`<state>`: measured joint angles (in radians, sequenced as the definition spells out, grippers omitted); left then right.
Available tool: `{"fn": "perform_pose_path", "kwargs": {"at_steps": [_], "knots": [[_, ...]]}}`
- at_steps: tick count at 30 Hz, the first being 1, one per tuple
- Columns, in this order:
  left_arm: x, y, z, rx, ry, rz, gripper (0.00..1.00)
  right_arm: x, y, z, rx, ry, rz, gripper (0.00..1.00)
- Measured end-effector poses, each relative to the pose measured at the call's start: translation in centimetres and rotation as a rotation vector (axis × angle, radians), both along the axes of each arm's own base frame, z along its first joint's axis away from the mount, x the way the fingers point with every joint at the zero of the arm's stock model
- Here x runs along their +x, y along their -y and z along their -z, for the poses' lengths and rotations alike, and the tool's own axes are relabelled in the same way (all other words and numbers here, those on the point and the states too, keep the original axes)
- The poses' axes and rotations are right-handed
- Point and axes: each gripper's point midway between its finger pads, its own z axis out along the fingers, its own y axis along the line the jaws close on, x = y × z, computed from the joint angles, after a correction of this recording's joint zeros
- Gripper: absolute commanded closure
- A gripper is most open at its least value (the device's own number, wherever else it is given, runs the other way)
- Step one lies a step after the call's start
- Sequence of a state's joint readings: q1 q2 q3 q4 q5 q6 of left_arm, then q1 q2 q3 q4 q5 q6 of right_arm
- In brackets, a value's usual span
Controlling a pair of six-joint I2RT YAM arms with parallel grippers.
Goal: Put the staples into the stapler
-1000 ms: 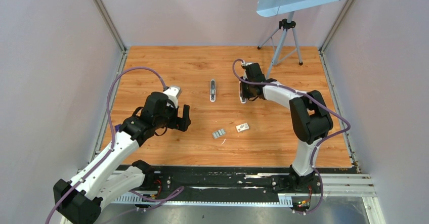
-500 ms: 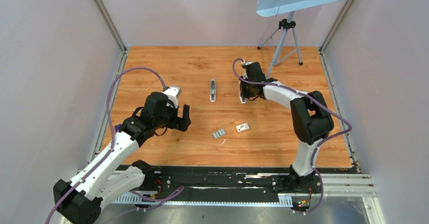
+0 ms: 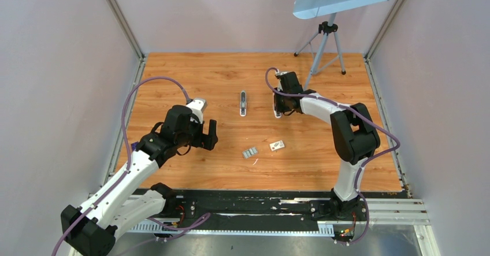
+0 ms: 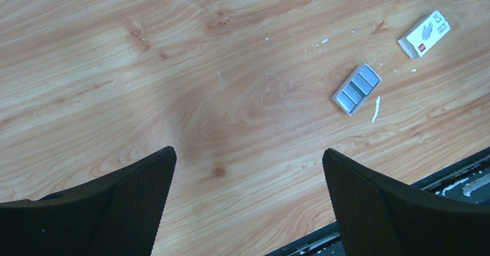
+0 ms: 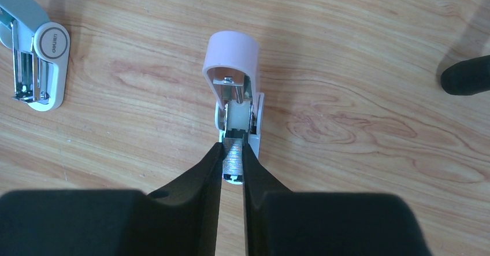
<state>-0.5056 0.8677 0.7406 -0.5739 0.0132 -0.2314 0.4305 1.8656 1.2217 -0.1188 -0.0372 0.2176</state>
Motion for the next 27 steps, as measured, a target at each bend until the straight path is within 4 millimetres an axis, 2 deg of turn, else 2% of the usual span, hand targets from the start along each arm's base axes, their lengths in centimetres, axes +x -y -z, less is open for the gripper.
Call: {"fn": "perform_pose_path", "kwargs": {"at_steps": [27], "knots": [[-0.01, -0.01, 0.01, 0.001, -0.001, 0.0, 0.0, 0.47, 0.0, 0.17, -0.014, 0.02, -0.015, 0.82]]}}
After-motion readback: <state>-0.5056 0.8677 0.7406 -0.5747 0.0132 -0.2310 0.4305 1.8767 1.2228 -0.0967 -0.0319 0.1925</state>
